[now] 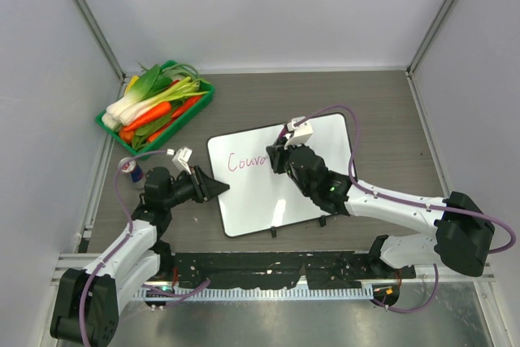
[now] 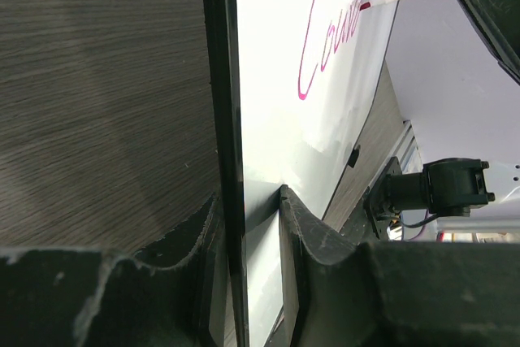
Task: Write a sentence on the whiteboard
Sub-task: Write on the whiteboard at the whiteboard stand.
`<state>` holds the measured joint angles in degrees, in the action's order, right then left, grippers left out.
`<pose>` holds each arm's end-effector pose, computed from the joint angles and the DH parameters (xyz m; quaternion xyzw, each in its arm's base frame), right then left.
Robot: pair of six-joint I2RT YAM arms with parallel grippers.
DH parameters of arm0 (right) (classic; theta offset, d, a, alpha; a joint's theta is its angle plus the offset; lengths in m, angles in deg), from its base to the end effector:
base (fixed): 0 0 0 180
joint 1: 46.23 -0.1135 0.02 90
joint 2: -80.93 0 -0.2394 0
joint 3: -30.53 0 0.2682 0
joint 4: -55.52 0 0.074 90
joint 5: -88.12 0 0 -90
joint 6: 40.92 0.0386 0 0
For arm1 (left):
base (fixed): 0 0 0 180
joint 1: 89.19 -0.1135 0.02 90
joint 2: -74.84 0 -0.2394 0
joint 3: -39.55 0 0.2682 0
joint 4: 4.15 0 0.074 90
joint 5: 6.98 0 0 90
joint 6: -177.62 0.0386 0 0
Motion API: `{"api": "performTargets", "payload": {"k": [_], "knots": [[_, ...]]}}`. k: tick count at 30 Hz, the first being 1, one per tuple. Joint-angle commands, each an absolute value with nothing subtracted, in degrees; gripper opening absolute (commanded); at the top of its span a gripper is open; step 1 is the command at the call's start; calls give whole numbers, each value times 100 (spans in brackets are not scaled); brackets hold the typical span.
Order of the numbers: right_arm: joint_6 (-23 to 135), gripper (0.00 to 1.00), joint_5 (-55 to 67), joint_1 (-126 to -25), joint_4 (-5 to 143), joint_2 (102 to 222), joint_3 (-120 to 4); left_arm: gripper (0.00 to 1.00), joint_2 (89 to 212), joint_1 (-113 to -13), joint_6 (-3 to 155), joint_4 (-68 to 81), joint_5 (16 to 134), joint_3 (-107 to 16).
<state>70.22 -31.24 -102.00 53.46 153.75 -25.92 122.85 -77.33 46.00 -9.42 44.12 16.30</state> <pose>0.1905 0.2464 0.2400 -0.0789 0.7756 0.2124 0.5892 0.1922 -0.0651 0.1444 -0.0120 0.7935 -0.4877 0.3637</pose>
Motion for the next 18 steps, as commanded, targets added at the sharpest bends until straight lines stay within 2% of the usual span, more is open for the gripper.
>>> {"api": "performTargets", "payload": {"k": [1,18], "knots": [[6920,2,-3361,-10134,5307,15423,-2748,0,12283,-7741,4825,-1135,4461,1617],[6982,1,-3000,-10134,5526,15151,-2362,0,12292,-7741,4825,-1144,4461,1617]]}}
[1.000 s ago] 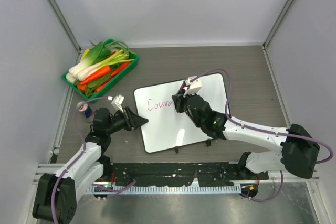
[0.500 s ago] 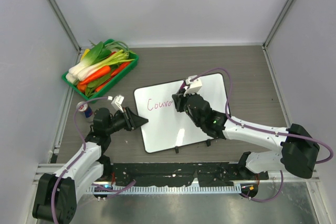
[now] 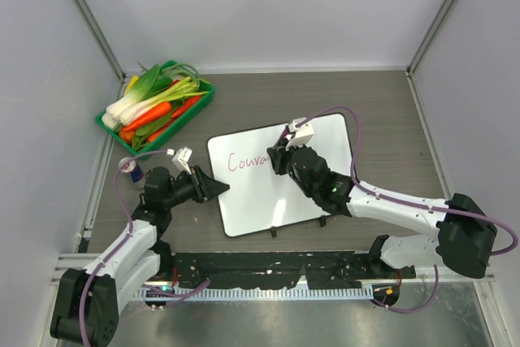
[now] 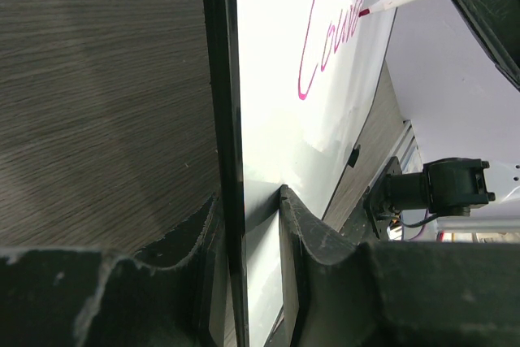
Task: Write a sentence on the whiteboard
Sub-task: Write on the whiteboard at the whiteboard stand.
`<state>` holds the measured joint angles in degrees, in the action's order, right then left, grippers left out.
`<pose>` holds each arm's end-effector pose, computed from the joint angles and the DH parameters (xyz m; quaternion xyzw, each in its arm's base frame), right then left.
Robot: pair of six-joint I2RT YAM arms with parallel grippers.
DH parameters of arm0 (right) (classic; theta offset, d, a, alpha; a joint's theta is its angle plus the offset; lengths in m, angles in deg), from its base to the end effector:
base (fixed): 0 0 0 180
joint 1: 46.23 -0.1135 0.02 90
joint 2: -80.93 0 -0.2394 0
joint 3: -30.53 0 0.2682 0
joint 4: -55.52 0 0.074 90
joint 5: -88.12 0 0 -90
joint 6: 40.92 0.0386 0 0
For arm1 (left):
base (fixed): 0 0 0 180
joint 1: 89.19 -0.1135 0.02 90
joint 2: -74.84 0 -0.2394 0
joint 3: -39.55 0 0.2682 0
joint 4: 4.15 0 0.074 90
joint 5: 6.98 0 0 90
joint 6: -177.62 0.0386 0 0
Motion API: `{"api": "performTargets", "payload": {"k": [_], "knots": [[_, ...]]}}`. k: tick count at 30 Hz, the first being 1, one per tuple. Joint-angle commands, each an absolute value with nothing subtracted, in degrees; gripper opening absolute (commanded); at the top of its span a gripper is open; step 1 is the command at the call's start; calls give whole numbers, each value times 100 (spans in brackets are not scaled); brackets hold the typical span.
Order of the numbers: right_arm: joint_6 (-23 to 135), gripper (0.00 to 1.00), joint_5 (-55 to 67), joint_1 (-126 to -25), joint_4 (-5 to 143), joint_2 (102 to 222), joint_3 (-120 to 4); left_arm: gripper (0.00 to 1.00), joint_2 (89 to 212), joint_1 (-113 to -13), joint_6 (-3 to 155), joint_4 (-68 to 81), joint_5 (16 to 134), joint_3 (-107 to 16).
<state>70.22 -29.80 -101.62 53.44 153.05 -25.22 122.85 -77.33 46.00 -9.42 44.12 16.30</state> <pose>0.1901 0.2437 0.2391 -0.0841 0.7759 0.2193 0.5856 0.1922 -0.0651 0.1444 -0.0120 0.7935 -0.4877 0.3637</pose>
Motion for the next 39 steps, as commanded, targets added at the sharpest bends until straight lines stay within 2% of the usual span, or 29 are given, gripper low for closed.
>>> {"api": "performTargets", "payload": {"k": [1,23,39], "knots": [[6999,1,-3000,-10134,5518,15125,-2344,0,12309,-7741,4825,-1144,4461,1617],[6859,1,-3202,-10099,5360,14825,-2695,0,12292,-7741,4825,-1135,4452,1608],[6885,1,-3308,-9975,5324,15124,-2774,0,12301,-7741,4825,-1126,4452,1608]]}}
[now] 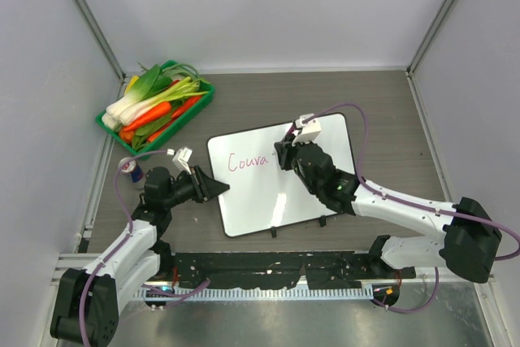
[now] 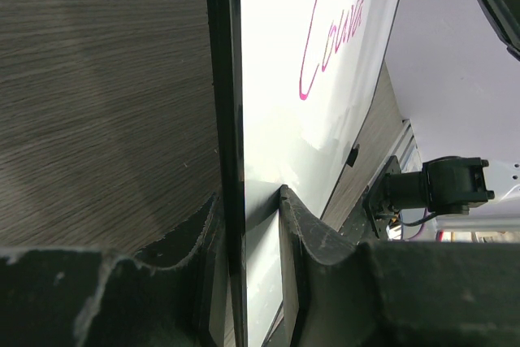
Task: Write a sentence on the whiteboard
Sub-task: Write on the whiteboard at the whiteboard stand.
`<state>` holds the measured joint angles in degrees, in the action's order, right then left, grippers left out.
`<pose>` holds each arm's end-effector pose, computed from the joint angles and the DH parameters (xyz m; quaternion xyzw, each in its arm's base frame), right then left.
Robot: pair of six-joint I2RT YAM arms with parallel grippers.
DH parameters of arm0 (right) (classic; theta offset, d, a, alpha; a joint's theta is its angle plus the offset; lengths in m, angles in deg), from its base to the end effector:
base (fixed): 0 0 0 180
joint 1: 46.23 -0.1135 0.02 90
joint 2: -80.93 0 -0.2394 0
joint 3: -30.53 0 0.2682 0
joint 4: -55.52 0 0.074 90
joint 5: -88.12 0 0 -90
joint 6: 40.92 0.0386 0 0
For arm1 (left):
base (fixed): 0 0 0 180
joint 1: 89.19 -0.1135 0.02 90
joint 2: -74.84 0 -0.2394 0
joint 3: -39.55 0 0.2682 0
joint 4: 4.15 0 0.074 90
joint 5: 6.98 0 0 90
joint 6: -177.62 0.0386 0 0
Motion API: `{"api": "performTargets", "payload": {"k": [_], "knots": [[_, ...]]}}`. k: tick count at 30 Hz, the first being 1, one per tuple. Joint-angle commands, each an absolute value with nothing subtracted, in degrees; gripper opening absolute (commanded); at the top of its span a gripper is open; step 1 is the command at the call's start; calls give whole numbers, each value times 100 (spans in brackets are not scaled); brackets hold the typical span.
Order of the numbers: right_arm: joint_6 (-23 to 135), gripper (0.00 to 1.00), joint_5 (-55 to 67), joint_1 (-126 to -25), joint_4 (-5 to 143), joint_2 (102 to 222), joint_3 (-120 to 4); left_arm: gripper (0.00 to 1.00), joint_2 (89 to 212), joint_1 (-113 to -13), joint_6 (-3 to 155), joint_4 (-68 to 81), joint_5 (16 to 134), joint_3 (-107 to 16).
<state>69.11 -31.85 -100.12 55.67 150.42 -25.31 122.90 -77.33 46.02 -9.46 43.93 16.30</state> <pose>0.1930 0.2319 0.2488 -0.0687 0.7737 0.1958 0.5986 0.1921 -0.0652 0.1443 -0.0109 0.7934 -0.4886 0.3629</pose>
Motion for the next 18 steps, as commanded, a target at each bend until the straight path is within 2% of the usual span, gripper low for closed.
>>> {"api": "performTargets", "payload": {"k": [1,18], "knots": [[6885,1,-3256,-9975,5324,15159,-2783,0,12292,-7741,4825,-1126,4452,1617],[6929,1,-2754,-9984,5553,14958,-2476,0,12345,-7733,4825,-1161,4452,1608]]}}
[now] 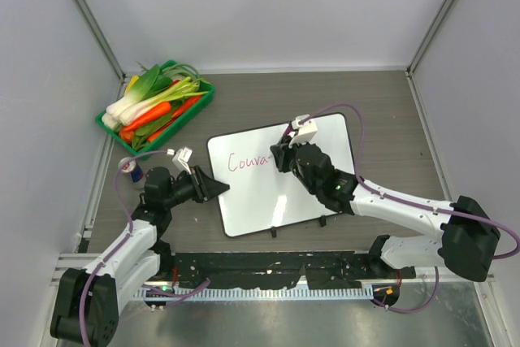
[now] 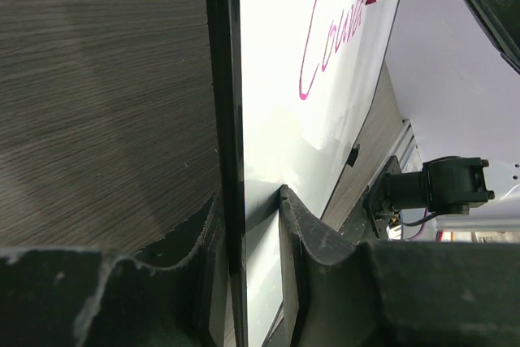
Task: Write a sentence on the whiteboard
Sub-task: Write on the whiteboard at the whiteboard stand.
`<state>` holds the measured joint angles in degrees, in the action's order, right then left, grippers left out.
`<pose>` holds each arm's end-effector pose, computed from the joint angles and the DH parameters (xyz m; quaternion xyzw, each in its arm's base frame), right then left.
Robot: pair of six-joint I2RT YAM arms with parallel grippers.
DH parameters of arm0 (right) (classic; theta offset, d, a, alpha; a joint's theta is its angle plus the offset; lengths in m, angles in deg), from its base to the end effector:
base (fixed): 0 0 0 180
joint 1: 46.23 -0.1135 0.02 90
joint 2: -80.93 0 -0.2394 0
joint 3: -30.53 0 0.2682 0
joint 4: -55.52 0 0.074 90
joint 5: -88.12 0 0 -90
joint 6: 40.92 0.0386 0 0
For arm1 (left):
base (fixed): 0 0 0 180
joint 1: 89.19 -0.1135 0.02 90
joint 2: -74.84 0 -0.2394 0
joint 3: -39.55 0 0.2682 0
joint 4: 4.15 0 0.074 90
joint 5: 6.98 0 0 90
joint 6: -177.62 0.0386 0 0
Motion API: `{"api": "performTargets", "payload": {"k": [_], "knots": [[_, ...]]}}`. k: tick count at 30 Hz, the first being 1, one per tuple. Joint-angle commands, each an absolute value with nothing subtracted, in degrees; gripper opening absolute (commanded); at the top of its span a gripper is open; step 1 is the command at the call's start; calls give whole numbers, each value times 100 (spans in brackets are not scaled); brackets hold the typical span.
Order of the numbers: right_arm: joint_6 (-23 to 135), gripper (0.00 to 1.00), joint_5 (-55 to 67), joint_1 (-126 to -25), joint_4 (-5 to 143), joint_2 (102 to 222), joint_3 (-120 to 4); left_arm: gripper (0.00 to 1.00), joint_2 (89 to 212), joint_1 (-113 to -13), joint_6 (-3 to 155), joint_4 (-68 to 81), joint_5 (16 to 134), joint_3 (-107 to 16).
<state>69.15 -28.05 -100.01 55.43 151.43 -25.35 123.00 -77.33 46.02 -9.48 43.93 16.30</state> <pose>0.1938 0.2358 0.2442 -0.0907 0.7774 0.2150 0.5841 0.1922 -0.0652 0.1441 -0.0112 0.7937 -0.4885 0.3623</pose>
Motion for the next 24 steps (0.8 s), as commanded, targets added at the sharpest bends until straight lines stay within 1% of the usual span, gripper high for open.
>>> {"api": "performTargets", "payload": {"k": [1,7,16,24], "knots": [[6955,1,-2763,-9975,5535,14940,-2441,0,12345,-7733,4825,-1161,4444,1608],[6973,1,-2763,-9984,5597,14878,-2361,0,12353,-7733,4825,-1179,4452,1599],[6956,2,-3185,-9975,5535,14843,-2326,0,12362,-7733,4825,-1170,4435,1599],[6947,1,-3202,-9923,5535,15036,-2572,0,12327,-7741,4825,-1179,4417,1617]]}}
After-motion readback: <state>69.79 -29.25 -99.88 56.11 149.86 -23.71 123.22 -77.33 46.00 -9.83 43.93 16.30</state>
